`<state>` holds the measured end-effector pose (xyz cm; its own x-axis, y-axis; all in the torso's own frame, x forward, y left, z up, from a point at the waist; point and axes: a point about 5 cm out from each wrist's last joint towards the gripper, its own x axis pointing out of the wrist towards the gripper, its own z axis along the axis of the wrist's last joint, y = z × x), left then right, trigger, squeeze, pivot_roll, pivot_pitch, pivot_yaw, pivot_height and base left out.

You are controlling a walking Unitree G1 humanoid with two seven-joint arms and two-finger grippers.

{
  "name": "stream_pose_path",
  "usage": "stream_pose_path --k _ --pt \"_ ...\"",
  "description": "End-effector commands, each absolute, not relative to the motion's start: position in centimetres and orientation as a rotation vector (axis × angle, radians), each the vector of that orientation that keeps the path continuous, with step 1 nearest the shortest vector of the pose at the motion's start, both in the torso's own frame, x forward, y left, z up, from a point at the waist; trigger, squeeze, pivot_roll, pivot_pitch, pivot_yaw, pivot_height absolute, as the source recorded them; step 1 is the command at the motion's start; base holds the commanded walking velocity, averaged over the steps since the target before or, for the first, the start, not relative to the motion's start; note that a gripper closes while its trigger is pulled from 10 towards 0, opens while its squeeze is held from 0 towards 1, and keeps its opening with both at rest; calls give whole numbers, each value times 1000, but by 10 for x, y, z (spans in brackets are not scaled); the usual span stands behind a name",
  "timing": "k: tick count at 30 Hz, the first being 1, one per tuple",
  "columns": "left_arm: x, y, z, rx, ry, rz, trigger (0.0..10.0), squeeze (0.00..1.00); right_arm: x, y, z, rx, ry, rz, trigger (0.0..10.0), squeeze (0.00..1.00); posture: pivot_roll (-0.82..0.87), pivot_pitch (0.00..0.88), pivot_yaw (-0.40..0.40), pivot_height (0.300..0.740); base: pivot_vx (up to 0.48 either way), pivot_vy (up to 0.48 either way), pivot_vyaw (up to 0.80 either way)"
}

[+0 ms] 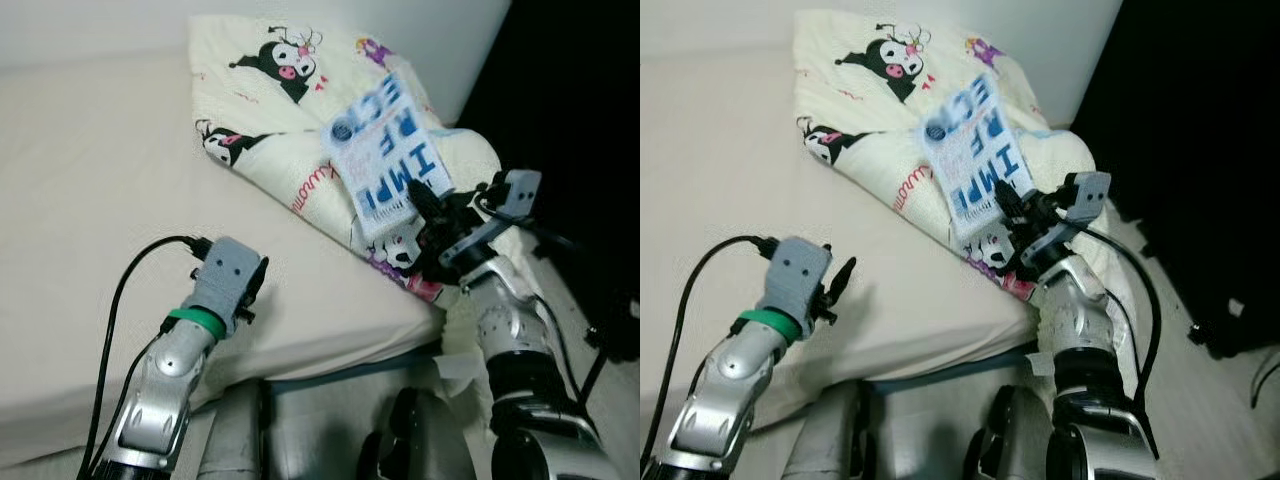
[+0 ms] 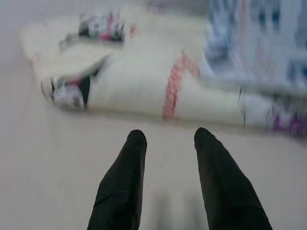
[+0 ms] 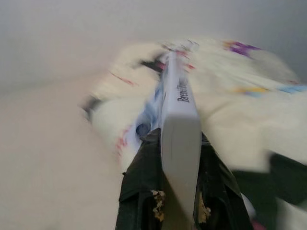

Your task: Clean up the room

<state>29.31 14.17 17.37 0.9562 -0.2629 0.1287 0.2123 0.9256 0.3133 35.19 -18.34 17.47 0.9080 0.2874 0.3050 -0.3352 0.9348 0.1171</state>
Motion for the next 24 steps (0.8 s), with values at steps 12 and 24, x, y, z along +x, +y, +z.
stream_pose_path --k 12,24 --pt "313 157 185 130 -183 -69 10000 0 324 -176 173 -49 -432 91 10000 0 137 56 -42 600 0 0 0" --pt "322 146 185 142 -184 -51 10000 0 329 -175 200 -184 -524 121 10000 0 143 37 -76 625 0 0 0"
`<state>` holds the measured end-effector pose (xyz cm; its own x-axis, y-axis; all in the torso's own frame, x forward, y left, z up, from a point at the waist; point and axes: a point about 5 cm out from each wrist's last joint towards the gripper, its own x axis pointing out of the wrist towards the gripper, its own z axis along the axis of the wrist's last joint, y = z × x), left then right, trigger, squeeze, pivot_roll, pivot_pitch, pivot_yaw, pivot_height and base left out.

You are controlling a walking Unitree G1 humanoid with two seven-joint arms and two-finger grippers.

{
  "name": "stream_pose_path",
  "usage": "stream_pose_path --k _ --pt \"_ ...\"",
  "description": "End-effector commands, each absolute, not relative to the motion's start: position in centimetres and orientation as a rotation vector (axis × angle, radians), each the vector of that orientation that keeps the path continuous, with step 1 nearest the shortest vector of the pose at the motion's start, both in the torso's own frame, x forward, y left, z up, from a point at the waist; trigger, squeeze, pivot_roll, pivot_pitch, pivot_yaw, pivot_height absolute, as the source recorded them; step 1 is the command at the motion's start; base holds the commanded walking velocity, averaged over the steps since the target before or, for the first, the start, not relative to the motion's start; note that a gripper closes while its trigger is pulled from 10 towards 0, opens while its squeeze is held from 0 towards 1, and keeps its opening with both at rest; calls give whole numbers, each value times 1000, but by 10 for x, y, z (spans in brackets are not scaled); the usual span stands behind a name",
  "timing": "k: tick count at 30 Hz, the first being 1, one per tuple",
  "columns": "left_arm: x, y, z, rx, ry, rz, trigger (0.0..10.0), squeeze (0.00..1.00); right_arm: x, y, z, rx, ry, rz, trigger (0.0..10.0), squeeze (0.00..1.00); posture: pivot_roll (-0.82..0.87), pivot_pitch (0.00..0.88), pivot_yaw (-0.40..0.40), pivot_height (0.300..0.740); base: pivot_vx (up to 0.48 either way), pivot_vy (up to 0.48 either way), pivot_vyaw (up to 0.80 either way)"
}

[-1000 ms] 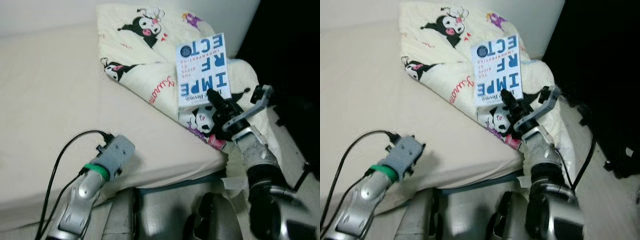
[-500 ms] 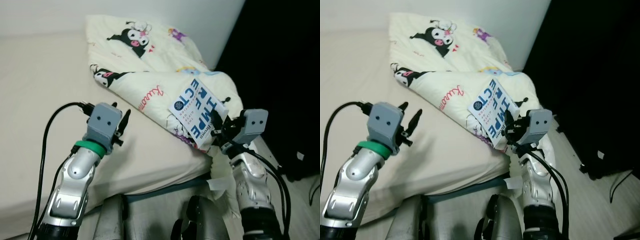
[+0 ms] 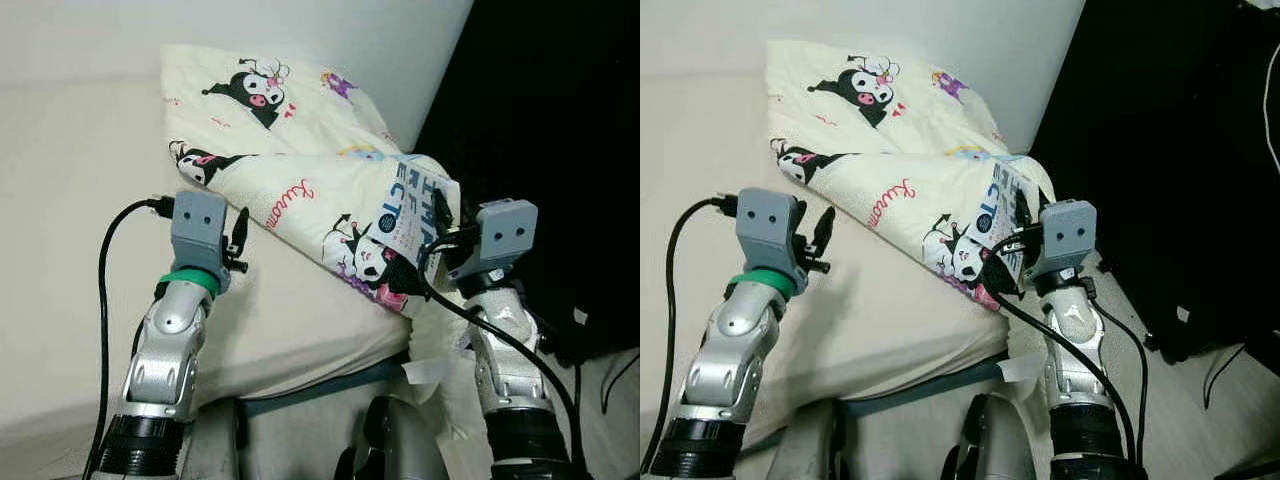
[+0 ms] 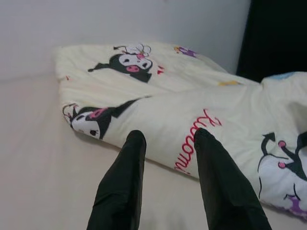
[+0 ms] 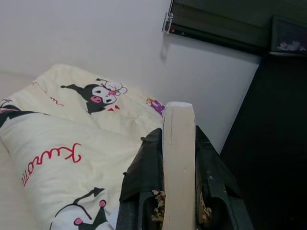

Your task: Clean up the room

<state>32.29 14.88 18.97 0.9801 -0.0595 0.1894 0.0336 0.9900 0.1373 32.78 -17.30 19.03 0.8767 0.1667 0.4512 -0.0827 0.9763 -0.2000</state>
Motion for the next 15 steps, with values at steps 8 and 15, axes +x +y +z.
stream_pose_path --k 8,15 --pt "322 145 176 140 -153 -53 10000 0 330 -171 201 -191 -533 102 10000 0 134 40 -73 660 0 0 0" --pt "323 140 170 145 -137 -64 10000 0 328 -172 197 -196 -526 95 10000 0 135 39 -67 685 0 0 0"
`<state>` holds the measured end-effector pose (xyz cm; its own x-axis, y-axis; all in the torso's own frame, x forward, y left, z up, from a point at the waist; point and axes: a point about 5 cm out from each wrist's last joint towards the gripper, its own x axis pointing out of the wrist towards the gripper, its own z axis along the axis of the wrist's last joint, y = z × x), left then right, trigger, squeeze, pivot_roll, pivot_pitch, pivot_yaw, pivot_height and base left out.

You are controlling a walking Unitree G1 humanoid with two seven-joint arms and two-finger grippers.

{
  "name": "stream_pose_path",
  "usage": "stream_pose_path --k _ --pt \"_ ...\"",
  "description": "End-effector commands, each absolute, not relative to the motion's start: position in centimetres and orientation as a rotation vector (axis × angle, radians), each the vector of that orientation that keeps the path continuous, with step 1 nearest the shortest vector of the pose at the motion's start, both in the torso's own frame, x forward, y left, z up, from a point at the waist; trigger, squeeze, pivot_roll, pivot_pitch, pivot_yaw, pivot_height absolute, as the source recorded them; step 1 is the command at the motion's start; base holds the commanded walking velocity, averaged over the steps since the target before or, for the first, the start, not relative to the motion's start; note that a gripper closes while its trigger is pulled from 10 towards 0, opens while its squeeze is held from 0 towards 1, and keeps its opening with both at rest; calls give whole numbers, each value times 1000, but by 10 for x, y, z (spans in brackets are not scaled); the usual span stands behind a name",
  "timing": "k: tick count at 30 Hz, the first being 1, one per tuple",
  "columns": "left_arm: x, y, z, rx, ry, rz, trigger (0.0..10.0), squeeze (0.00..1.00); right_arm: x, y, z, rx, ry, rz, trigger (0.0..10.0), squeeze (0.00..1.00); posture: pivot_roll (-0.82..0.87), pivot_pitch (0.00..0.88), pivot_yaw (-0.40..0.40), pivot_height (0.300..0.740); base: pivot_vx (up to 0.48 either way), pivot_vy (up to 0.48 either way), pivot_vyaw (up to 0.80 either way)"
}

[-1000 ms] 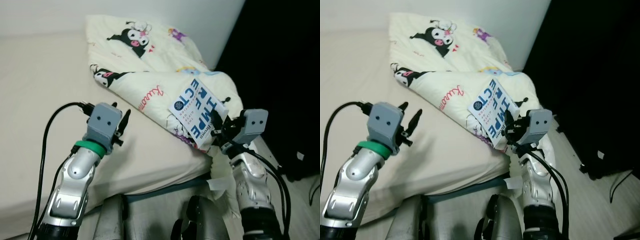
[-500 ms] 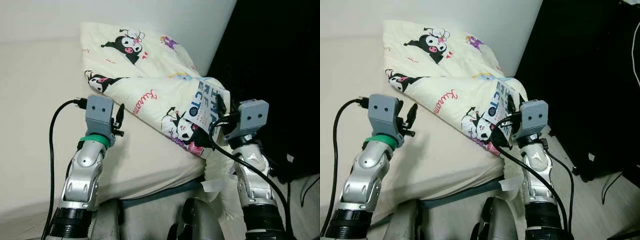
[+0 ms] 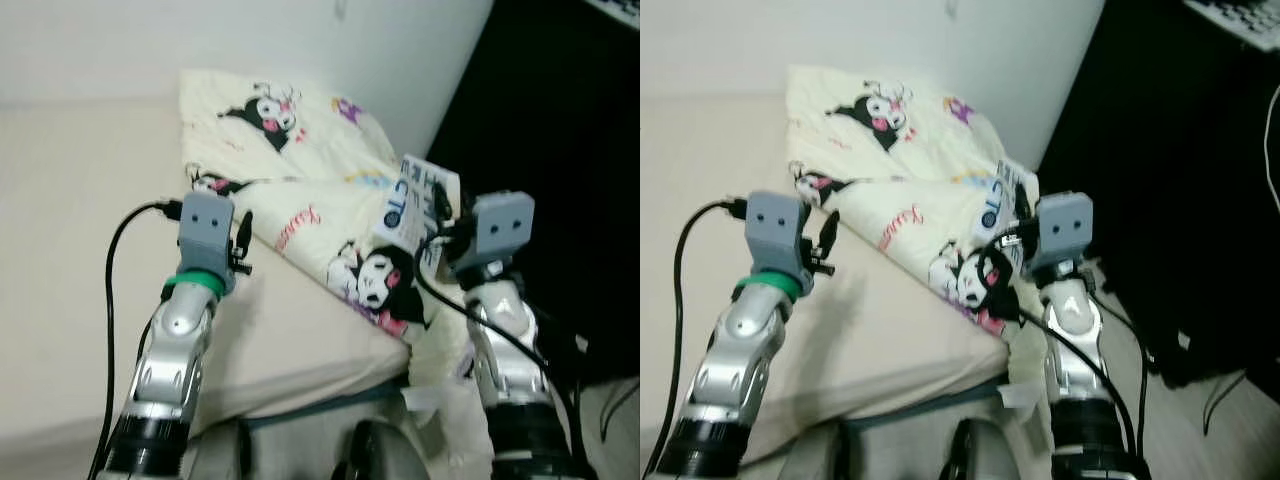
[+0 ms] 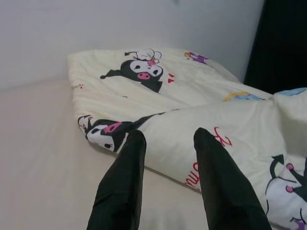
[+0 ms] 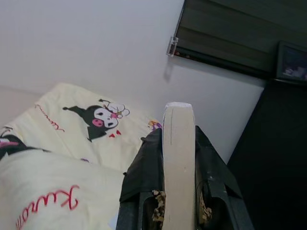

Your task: Clean up the room

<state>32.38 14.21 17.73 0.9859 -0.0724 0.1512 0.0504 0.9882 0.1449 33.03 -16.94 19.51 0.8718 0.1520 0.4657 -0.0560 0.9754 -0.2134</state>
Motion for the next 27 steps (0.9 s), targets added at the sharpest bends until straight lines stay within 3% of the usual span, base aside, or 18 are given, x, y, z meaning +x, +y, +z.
stream_pose_path --k 1,11,17,27 --pt "323 140 170 145 -137 -64 10000 0 328 -172 197 -196 -526 95 10000 0 135 39 -67 685 0 0 0" --pt "322 142 161 150 -98 -65 10000 0 330 -168 191 -182 -506 103 10000 0 156 32 -61 710 0 0 0" --pt "325 129 152 165 -73 -95 10000 0 332 -167 187 -173 -491 104 10000 0 157 27 -62 735 0 0 0" --pt "327 130 152 171 -74 -99 10000 0 333 -168 186 -167 -486 94 10000 0 156 18 -58 740 0 0 0"
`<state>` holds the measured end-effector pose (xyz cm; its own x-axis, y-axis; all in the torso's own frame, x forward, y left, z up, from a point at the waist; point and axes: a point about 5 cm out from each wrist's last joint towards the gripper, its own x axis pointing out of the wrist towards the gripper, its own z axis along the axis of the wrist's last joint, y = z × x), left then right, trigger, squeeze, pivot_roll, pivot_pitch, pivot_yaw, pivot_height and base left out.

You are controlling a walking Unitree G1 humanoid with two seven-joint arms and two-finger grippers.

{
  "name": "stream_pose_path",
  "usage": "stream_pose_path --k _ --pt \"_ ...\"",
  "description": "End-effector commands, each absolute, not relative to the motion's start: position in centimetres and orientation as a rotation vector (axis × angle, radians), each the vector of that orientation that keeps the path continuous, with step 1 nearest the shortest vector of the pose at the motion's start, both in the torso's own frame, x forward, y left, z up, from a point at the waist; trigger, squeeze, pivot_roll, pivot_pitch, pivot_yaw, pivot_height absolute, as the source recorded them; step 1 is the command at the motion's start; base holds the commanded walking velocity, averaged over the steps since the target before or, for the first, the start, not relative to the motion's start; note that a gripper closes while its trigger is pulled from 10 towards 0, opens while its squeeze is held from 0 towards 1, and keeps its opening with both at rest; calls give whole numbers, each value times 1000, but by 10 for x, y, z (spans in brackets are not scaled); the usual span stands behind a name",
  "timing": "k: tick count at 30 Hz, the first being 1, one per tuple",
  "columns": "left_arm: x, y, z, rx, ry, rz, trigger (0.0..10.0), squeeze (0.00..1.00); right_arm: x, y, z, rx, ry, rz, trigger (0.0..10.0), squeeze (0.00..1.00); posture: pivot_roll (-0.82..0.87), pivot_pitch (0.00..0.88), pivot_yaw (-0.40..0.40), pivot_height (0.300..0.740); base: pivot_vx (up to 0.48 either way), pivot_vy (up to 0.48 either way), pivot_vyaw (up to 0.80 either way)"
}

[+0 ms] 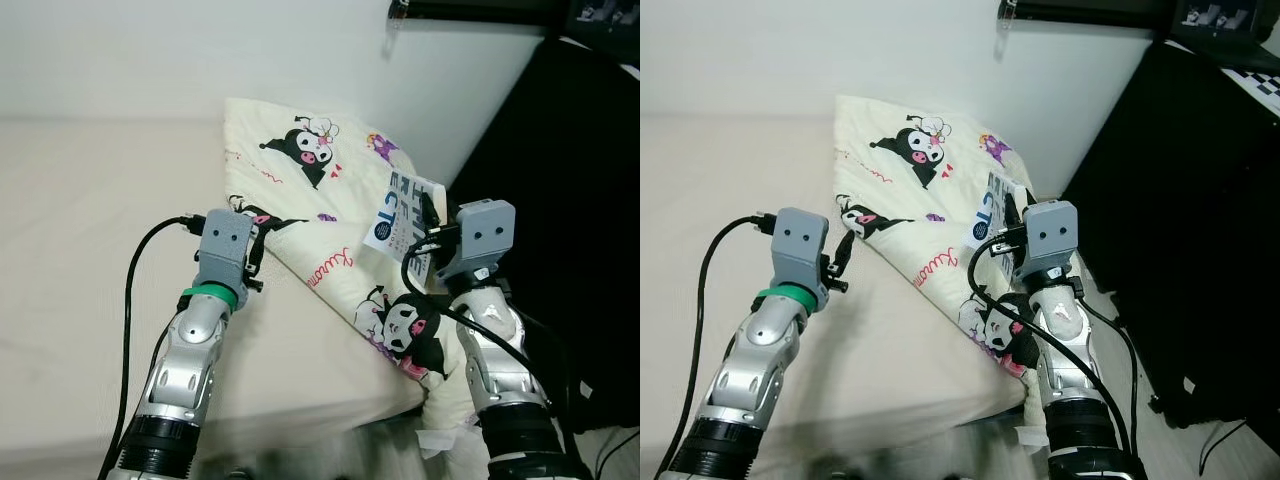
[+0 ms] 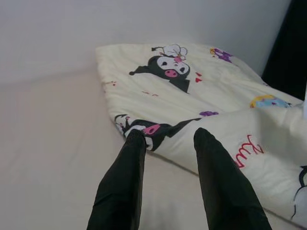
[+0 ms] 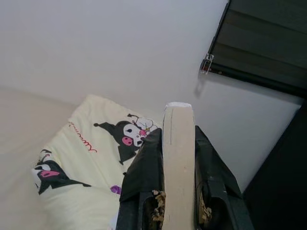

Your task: Clean up the room

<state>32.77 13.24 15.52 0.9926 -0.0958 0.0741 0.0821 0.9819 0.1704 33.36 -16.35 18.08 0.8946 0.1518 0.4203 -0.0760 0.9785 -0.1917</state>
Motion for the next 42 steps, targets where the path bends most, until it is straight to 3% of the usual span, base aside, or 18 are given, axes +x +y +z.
stream_pose_path --k 1,27,42 --pt "328 130 152 173 -74 -99 10000 0 333 -168 186 -165 -486 94 10000 0 156 19 -56 740 0 0 0" --pt "330 133 149 177 -66 -104 10000 0 330 -162 168 4 -406 75 10000 0 134 40 -47 740 0 0 0" --pt "329 138 151 189 -72 -93 10000 0 331 -157 165 33 -391 95 10000 0 144 53 -43 740 -307 0 0"
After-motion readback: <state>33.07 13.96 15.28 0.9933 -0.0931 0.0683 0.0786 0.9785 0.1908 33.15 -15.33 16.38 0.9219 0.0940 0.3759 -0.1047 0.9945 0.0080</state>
